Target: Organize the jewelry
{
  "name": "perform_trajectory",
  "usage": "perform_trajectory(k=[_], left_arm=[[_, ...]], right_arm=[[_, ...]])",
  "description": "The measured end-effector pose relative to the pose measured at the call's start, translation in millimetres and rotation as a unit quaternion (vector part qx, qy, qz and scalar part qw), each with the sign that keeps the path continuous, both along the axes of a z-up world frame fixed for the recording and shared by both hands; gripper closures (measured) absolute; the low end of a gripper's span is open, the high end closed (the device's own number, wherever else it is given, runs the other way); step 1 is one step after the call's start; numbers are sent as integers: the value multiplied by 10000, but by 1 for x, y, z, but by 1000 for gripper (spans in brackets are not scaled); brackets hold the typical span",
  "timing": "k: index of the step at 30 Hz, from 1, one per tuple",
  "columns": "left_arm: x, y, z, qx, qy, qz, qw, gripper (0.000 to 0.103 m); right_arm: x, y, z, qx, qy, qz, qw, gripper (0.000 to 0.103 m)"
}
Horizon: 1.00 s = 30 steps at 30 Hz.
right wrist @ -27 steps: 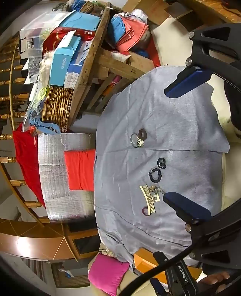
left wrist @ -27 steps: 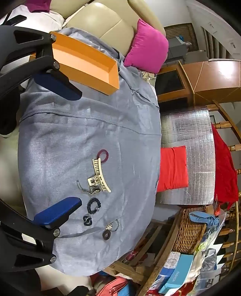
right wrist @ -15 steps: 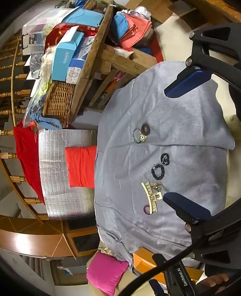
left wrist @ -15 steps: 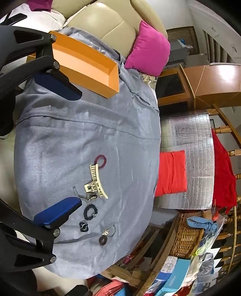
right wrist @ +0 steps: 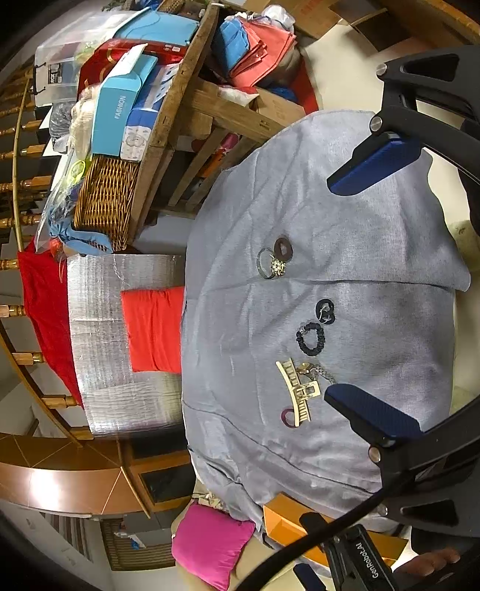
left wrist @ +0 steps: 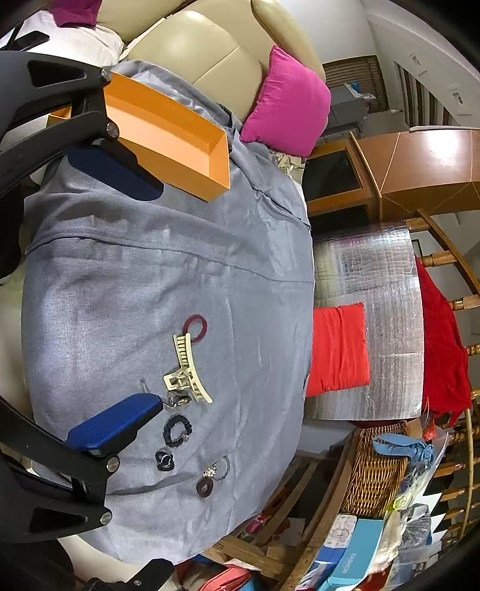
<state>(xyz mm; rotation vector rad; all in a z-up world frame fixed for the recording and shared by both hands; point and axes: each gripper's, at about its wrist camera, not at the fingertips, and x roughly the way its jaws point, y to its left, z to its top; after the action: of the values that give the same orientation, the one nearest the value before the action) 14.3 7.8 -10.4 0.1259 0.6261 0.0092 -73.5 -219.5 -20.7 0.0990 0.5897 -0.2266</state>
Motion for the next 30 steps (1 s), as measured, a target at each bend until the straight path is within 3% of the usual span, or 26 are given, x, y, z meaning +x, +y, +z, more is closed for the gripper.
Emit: perform_trajectory(k=[30], left_arm=[[13, 8, -17, 35, 131, 60, 9999, 0]], right_arm=[[15, 1, -17, 148, 166, 23, 9997, 0]])
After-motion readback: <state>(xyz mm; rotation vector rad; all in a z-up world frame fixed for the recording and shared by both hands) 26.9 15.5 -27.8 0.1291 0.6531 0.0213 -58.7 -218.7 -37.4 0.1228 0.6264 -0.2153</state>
